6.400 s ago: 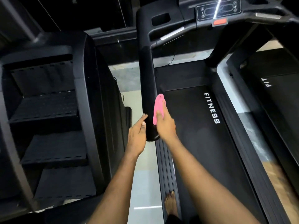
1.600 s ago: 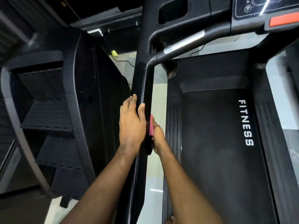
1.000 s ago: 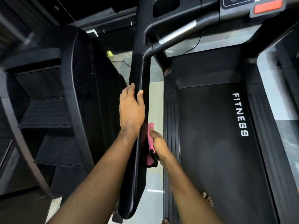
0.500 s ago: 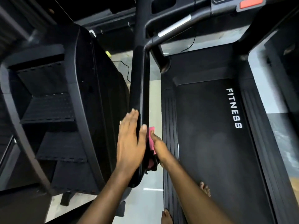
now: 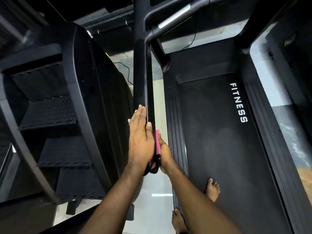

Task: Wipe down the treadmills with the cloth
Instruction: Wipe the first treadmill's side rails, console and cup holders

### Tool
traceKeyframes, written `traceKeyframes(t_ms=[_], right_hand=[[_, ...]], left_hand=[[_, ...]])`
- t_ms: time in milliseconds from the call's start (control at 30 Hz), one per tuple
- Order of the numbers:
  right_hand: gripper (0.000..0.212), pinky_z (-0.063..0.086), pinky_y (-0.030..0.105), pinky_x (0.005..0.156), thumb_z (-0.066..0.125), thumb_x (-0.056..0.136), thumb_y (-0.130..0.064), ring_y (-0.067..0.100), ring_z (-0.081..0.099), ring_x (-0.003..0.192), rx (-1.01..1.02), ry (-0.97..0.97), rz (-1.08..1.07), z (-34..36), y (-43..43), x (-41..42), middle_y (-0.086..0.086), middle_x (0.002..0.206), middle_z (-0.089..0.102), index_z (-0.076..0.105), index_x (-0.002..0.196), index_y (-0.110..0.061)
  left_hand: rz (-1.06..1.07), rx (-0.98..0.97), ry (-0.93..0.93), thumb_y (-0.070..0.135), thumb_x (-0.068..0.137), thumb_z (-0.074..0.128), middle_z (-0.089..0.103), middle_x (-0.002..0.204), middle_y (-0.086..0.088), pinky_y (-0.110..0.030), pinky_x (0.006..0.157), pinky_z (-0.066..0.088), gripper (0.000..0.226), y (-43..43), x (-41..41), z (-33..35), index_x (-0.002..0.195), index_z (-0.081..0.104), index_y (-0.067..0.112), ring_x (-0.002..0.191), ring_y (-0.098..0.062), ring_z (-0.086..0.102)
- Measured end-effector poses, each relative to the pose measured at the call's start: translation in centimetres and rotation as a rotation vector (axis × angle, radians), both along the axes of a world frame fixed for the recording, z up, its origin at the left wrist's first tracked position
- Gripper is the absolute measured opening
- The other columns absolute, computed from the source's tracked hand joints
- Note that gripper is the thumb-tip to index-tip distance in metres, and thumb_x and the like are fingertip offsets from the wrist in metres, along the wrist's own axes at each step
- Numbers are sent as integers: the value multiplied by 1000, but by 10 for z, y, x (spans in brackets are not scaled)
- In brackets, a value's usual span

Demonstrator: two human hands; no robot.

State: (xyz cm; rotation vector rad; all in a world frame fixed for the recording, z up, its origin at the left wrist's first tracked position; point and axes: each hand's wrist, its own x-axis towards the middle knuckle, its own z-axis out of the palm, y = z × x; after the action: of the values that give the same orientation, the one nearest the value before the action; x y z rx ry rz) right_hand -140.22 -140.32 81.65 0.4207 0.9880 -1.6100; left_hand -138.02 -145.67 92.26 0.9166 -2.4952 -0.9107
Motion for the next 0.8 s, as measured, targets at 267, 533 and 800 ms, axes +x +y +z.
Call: traceKeyframes(t_ms=[267,533,800], right_hand=[[55,53,42,101,40,107,-48,29,72,107,111,11,-284,10,6,67,14,109,76,72,120,-5],[37,54,52,98,51,92,-43,32,69,91,283,131,-423,48,12,109,14,91,71,65,92,-9],[19,51,42,85,49,106,-30,25,62,85,260,472,-450,122,47,146,7,90,62,55,96,-14]], left_hand=[[-90,-31,-70,14,108,32,23,166,1,-33,127,7,49,-13,7,-4,157,29,13,153,-7,12],[-49,106,-61,10,106,38,58,143,-9,-37,117,36,41,-33,102,41,144,53,12,135,-25,51],[165,314,5,44,106,36,68,119,-8,-36,102,47,40,-19,195,59,126,62,21,112,-28,64]])
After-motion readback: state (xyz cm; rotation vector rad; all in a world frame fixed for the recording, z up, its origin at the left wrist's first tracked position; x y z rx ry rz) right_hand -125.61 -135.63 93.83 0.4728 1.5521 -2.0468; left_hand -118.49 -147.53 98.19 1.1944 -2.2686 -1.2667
